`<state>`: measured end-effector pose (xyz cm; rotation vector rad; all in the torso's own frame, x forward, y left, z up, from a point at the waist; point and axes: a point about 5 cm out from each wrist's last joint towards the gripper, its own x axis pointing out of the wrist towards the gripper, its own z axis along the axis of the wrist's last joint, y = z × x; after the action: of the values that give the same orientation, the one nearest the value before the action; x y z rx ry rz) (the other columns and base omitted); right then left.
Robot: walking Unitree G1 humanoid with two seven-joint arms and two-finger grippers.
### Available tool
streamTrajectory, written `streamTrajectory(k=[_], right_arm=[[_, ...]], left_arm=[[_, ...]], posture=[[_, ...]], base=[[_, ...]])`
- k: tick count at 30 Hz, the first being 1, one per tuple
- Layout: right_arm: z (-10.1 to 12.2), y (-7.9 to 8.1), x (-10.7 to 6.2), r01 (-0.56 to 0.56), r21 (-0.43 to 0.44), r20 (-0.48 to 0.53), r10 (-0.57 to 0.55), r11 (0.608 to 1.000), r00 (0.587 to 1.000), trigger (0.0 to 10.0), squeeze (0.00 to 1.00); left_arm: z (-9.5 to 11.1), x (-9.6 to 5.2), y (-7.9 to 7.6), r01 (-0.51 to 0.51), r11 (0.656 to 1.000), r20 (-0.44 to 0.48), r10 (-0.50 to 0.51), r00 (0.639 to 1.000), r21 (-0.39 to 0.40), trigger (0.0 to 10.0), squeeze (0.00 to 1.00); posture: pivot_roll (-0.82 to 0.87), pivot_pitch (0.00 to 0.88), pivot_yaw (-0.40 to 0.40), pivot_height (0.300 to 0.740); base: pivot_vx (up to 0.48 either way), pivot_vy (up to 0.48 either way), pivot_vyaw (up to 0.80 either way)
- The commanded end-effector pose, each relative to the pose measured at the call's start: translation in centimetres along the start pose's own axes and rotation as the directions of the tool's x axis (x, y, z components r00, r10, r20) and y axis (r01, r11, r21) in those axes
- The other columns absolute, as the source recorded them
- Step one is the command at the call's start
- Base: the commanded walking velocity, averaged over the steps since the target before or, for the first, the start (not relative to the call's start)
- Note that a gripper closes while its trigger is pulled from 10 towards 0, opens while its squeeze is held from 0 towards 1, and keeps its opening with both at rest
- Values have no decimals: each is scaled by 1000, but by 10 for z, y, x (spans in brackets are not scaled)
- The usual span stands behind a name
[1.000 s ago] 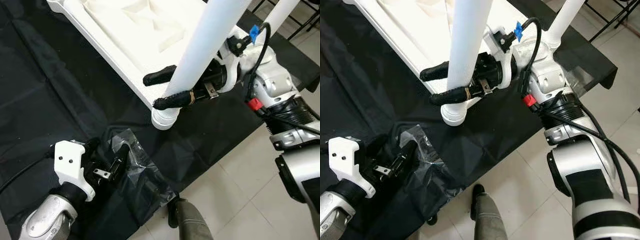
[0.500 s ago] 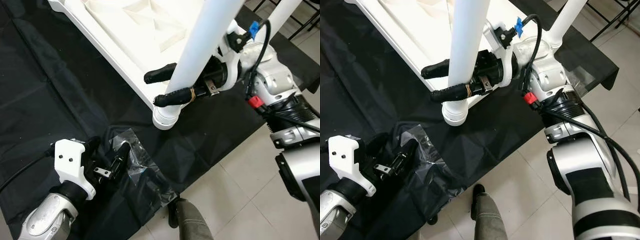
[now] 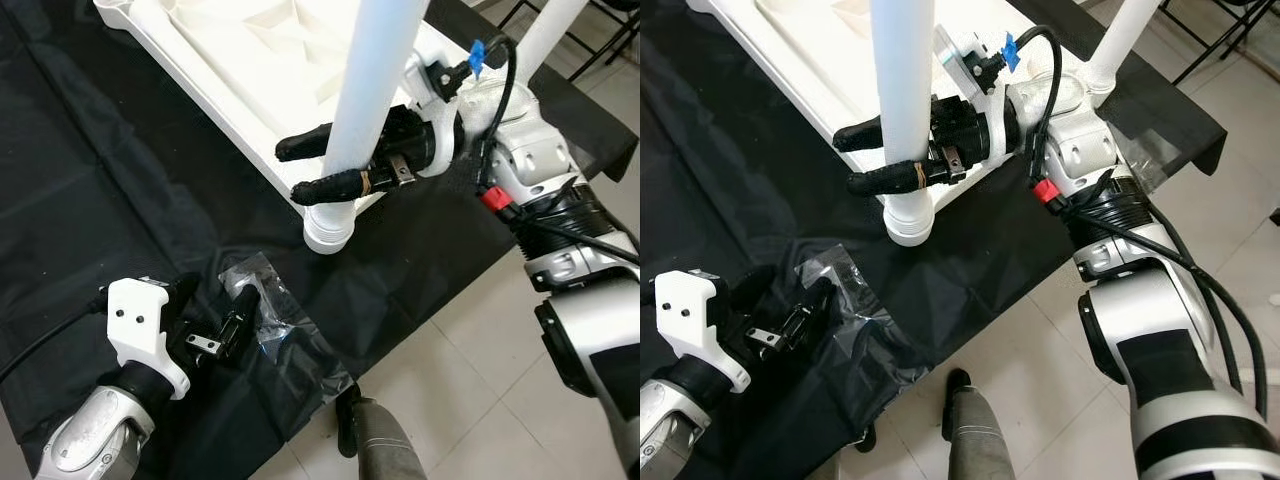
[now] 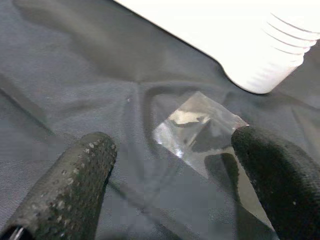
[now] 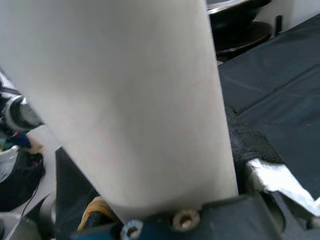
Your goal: Building children table
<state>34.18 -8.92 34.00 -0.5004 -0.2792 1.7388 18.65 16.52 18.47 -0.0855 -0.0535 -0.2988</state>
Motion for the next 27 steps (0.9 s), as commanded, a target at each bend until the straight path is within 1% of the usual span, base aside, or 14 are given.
streamTrajectory(k=[1,13,15,17,19,20,21,22,23,24,25,26,27], right_arm=[[-27,1,1,71,76,-104,-63,995,993,10000,0],[-27,0,1,91,76,-107,-82,993,991,10000,0],[-28,-1,1,113,77,-113,-104,991,988,10000,0],[-29,-3,1,165,75,-124,-155,983,980,10000,0],[-31,-6,2,238,72,-144,-226,969,963,10000,0],[-35,-7,4,322,86,-158,-306,943,939,10000,0],[-37,-7,6,380,96,-170,-361,920,917,10000,0],[-37,-7,6,380,96,-170,-361,920,917,10000,0],[-45,-3,11,480,137,-198,-451,866,870,10000,0],[-45,-3,11,480,137,-198,-451,866,870,10000,0],[-62,10,21,635,175,-278,-581,752,765,10000,0],[-62,10,21,635,175,-278,-581,752,765,10000,0],[-77,27,28,734,189,-362,-649,652,669,10000,0]], left_arm=[[-2,-4,-1,2,1000,-26,-2,1000,5,10000,0],[-2,-3,-1,3,1000,-25,-3,1000,5,10000,0],[-2,-3,-1,3,1000,-25,-3,1000,5,10000,0],[-2,-3,-1,2,1000,-25,-2,1000,5,10000,0],[-3,-3,-2,2,1000,-25,-2,1000,5,10000,0],[-3,-4,-2,2,1000,-25,-2,1000,5,10000,0],[-3,-4,-2,1,1000,-25,-1,1000,5,10000,0],[-3,-4,-2,1,1000,-25,-1,1000,5,10000,0],[-3,-4,-2,1,1000,-25,-1,1000,4,10000,0],[-3,-4,-2,1,1000,-25,-1,1000,4,10000,0],[-3,-4,-3,-1,1000,-24,1,1000,7,10000,0],[-3,-4,-3,-1,1000,-24,1,1000,7,10000,0],[-3,-4,-3,-3,1000,-23,3,1000,9,10000,0]], posture=[[-30,431,-69,740],[-34,430,-70,740],[-35,430,-71,740],[-36,429,-71,740],[-41,429,-74,740],[-45,426,-80,740],[-45,426,-80,740],[-45,426,-80,740],[-44,419,-96,740],[-44,419,-96,740],[-37,416,-102,740],[-37,416,-102,740],[-32,414,-106,740]], base=[[0,0,0],[0,0,0],[0,0,0],[0,0,0],[0,0,0],[0,0,0],[0,0,0],[0,0,0],[0,0,0],[0,0,0],[0,0,0],[0,0,0],[0,0,0]])
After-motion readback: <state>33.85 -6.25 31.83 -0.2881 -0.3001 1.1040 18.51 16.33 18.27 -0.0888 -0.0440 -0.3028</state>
